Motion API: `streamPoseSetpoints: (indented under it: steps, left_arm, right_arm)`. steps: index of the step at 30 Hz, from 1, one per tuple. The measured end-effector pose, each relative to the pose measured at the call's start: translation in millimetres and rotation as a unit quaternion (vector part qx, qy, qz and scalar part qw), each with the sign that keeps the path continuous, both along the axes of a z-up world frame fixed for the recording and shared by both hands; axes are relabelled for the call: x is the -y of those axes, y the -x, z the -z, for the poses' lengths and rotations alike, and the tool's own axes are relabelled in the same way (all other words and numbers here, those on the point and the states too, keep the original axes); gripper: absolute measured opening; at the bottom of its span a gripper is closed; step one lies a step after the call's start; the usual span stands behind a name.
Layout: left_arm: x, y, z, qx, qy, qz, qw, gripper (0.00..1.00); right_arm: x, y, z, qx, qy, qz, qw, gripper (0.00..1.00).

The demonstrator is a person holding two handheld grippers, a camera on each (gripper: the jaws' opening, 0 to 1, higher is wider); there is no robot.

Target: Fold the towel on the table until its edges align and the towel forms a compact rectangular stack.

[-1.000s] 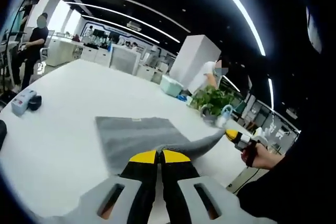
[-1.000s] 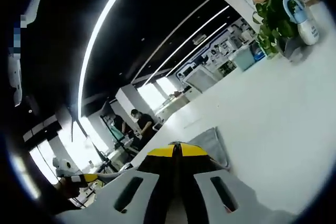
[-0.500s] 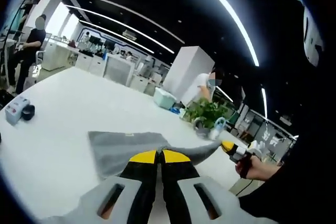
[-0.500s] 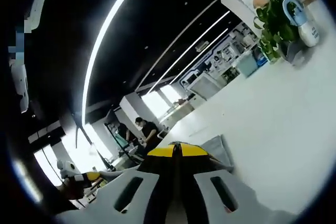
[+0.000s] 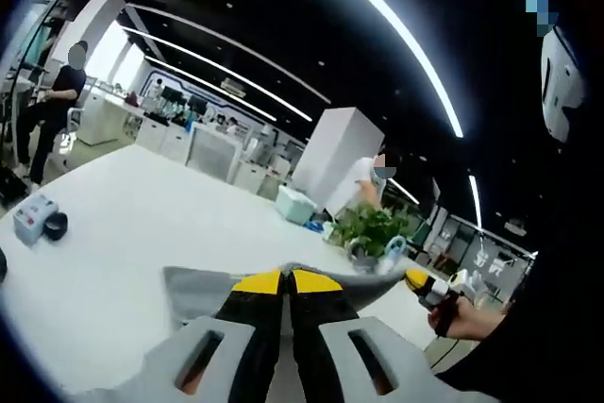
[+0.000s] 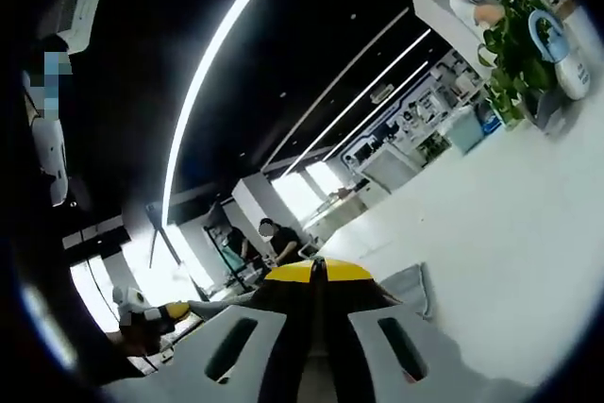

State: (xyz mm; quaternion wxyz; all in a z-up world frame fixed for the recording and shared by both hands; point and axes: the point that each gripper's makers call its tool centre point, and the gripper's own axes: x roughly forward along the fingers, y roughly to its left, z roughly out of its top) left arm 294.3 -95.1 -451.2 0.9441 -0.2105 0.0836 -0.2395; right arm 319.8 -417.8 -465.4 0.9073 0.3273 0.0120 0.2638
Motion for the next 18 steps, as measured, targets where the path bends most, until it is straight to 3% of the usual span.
streamPoseSetpoints:
  steps: [18]
  left_arm:
    - [-5, 0.7, -33.9, 0.041, 0.039, -0.008, 0.9984, 0.02]
  right_arm:
    - [-2, 10, -26.2, 0.035, -0.013, -0.014, 0.9992, 0.0]
